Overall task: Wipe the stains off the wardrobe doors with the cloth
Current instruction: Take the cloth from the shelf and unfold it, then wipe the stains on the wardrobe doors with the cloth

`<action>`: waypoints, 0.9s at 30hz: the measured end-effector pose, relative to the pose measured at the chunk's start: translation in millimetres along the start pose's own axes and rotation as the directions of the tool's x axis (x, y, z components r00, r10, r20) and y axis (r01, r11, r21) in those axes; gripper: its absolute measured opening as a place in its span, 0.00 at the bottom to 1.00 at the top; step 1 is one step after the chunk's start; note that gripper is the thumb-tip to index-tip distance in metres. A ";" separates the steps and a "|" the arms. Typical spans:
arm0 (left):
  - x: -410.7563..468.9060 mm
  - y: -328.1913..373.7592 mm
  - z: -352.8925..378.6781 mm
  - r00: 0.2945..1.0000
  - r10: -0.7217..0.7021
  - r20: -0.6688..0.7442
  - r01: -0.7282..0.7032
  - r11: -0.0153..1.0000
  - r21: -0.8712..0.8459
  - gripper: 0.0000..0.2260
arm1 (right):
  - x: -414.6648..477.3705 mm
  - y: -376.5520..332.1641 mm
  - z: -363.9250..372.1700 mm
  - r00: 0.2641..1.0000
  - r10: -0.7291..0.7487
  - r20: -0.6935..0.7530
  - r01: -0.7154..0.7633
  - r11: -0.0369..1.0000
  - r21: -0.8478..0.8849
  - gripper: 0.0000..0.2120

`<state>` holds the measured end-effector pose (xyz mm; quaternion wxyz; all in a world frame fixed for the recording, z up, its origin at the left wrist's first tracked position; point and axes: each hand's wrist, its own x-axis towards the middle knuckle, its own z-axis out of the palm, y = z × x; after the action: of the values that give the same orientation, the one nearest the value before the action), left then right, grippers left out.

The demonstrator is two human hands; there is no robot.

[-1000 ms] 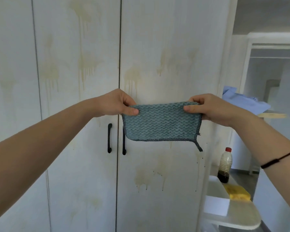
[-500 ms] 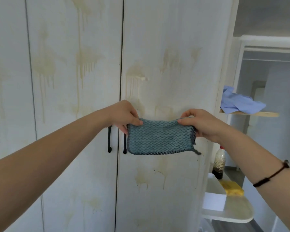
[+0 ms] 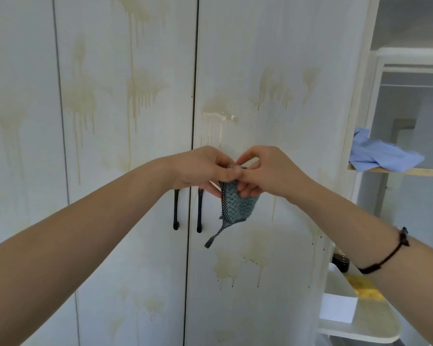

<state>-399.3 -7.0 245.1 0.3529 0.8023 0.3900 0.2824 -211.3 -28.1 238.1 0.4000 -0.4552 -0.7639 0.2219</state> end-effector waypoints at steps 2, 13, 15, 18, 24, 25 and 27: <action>4.7 2.6 -0.8 0.998 0.056 -0.020 -0.055 0.995 0.079 0.10 | 4.6 1.8 -0.2 0.990 -0.082 -0.112 0.042 0.946 -0.322 0.13; 56.2 95.1 -32.1 0.942 0.315 -0.113 -0.224 0.844 0.488 0.10 | 36.0 -12.5 -78.0 0.997 -0.058 -0.042 0.055 0.997 -0.062 0.21; 71.4 113.8 -38.6 0.920 0.345 -0.186 -0.218 0.845 0.488 0.10 | 49.5 -19.2 -100.8 0.998 0.024 -0.057 -0.029 0.996 -0.082 0.19; 95.0 139.6 -53.0 0.842 0.456 -0.286 -0.212 0.769 0.603 0.08 | 63.5 -39.8 -147.0 0.981 0.086 -0.174 -0.099 0.993 -0.066 0.13; 115.2 180.6 -108.6 0.609 0.658 -0.442 0.249 0.370 0.895 0.17 | 78.3 -81.0 -249.3 0.347 -0.537 -0.769 -0.057 0.806 -0.589 0.12; 115.9 187.0 -117.4 0.606 0.642 -0.470 0.307 0.356 0.883 0.17 | 84.7 -75.6 -254.6 0.314 -0.626 -0.714 -0.152 0.709 -0.689 0.12; 119.7 193.8 -133.3 0.607 0.610 -0.510 0.385 0.336 0.860 0.16 | 100.3 -53.0 -245.9 0.367 -0.737 -0.567 -0.232 0.518 -0.823 0.13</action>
<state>-349.5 51.3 497.7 -0.4065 0.6647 0.5193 0.3510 -65.5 27.4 459.4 0.5159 -0.4744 -0.4986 -0.5102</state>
